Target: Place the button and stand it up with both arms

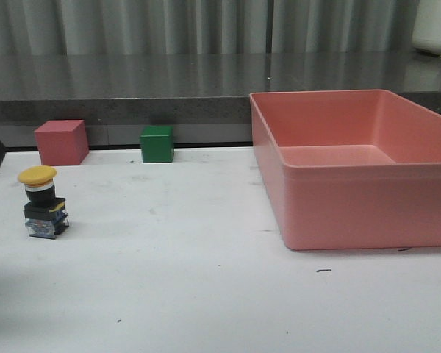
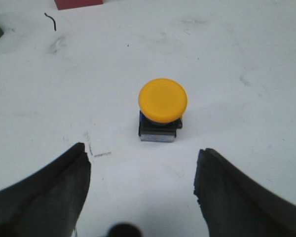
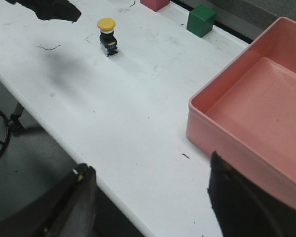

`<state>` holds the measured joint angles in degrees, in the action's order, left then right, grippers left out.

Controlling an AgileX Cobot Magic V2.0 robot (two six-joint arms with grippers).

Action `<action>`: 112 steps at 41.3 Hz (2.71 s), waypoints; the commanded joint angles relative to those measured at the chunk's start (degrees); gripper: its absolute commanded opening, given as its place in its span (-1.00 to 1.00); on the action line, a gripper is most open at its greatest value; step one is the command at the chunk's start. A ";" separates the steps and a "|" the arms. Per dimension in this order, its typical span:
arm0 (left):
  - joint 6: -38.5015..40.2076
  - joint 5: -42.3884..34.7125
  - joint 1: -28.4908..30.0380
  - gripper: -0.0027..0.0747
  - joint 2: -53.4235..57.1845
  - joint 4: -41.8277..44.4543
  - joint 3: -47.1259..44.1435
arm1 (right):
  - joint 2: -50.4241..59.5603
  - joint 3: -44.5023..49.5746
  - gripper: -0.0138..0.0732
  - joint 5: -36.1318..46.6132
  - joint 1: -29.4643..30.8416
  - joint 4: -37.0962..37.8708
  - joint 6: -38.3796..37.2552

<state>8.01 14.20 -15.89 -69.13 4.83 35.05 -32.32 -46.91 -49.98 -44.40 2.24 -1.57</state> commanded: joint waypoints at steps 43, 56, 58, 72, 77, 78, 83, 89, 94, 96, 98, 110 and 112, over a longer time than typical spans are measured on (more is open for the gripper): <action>0.16 44.29 -6.99 0.20 38.46 -4.27 15.00 | -0.06 -1.37 0.49 3.74 0.31 0.08 0.29; 0.16 44.19 -6.99 -0.45 38.55 -4.27 15.00 | -0.06 -1.37 -0.17 2.79 0.31 0.08 0.29; 0.16 44.19 -6.99 -0.58 38.55 -4.27 15.00 | -0.06 -1.37 -0.40 2.74 0.31 0.08 0.29; 0.16 44.18 -6.99 -0.98 38.55 -2.73 15.00 | -0.06 -1.37 -0.84 2.74 0.31 0.08 0.29; 0.16 44.18 -6.99 -0.98 38.55 -2.73 15.00 | -0.06 -1.37 -0.84 2.74 0.31 0.08 0.29; 0.16 44.18 -6.99 -0.98 38.55 -2.73 15.00 | -0.06 -1.37 -0.84 2.74 0.31 0.08 0.29; 0.16 44.18 -6.99 -0.98 38.55 -2.73 15.00 | -0.06 -1.37 -0.84 2.74 0.31 0.08 0.29; 0.16 43.86 -6.99 -0.98 38.55 -2.73 15.00 | -0.06 -1.37 -0.84 2.74 0.31 0.08 0.29; 0.16 39.68 -4.72 -0.98 41.11 -1.01 12.11 | -0.06 -1.37 -0.84 2.74 0.31 0.08 0.29; 0.16 36.03 -2.82 -0.98 42.83 -0.16 9.30 | -0.06 -1.37 -0.84 2.74 0.31 0.08 0.29; 0.16 31.29 -0.79 -0.98 44.96 0.14 6.57 | -0.06 -1.37 -0.84 2.74 0.31 0.08 0.29; 0.16 8.50 9.93 -0.98 59.93 -6.38 -15.25 | -0.06 -1.37 -0.84 2.74 0.31 0.08 0.29; 0.16 6.29 11.04 -0.98 62.10 -6.95 -18.85 | -0.06 -1.37 -0.84 2.74 0.31 0.08 0.29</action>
<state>7.90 29.36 -6.60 -9.24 -0.31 19.30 -32.32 -46.91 -50.90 -44.40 2.24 -1.57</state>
